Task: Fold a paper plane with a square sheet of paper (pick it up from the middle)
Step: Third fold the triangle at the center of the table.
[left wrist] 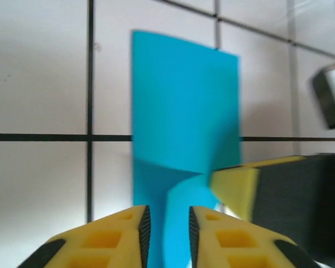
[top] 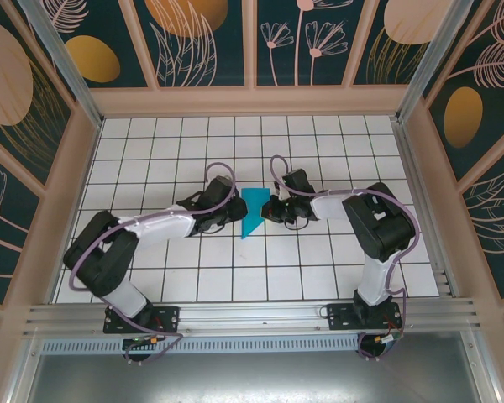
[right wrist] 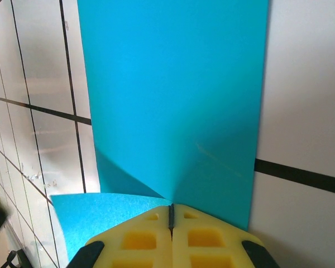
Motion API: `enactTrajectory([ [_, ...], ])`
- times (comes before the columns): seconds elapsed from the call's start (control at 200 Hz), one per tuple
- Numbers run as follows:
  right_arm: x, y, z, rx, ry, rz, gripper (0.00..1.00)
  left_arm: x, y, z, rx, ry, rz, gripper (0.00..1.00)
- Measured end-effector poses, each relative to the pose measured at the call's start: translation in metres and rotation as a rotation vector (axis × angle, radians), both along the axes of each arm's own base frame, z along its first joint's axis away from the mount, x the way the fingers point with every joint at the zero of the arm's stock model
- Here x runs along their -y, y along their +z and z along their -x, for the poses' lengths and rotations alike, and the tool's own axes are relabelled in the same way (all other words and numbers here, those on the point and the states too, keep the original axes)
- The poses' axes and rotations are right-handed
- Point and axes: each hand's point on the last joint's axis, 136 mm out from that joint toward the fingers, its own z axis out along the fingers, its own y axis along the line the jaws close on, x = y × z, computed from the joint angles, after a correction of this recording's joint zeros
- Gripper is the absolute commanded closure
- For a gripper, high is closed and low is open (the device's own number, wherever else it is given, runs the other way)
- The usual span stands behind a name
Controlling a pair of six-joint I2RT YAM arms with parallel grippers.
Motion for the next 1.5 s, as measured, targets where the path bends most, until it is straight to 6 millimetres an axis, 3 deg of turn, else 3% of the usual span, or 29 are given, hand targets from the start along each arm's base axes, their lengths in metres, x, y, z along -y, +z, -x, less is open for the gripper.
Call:
enactTrajectory([
  [0.11,0.000,0.000,0.000,0.002,0.000,-0.001,1.00,0.006,0.018,0.005,0.014,0.022,0.077,0.70],
  [0.225,0.000,0.000,0.000,0.002,0.000,-0.001,1.00,0.014,0.022,0.012,-0.001,0.021,0.137,0.77],
  [0.36,0.000,0.000,0.000,0.002,0.000,-0.001,1.00,0.031,0.017,0.022,-0.039,-0.014,0.188,0.86],
  [0.525,0.000,-0.001,0.000,0.002,-0.006,-0.006,1.00,0.046,-0.007,0.033,-0.103,-0.049,0.171,0.92],
  [0.851,0.001,-0.002,0.000,-0.002,-0.016,-0.014,1.00,0.044,-0.038,0.029,-0.140,-0.021,0.102,0.96],
  [1.501,0.001,-0.002,0.000,0.000,-0.017,-0.014,1.00,0.035,-0.058,0.037,-0.180,0.018,0.106,0.96],
])
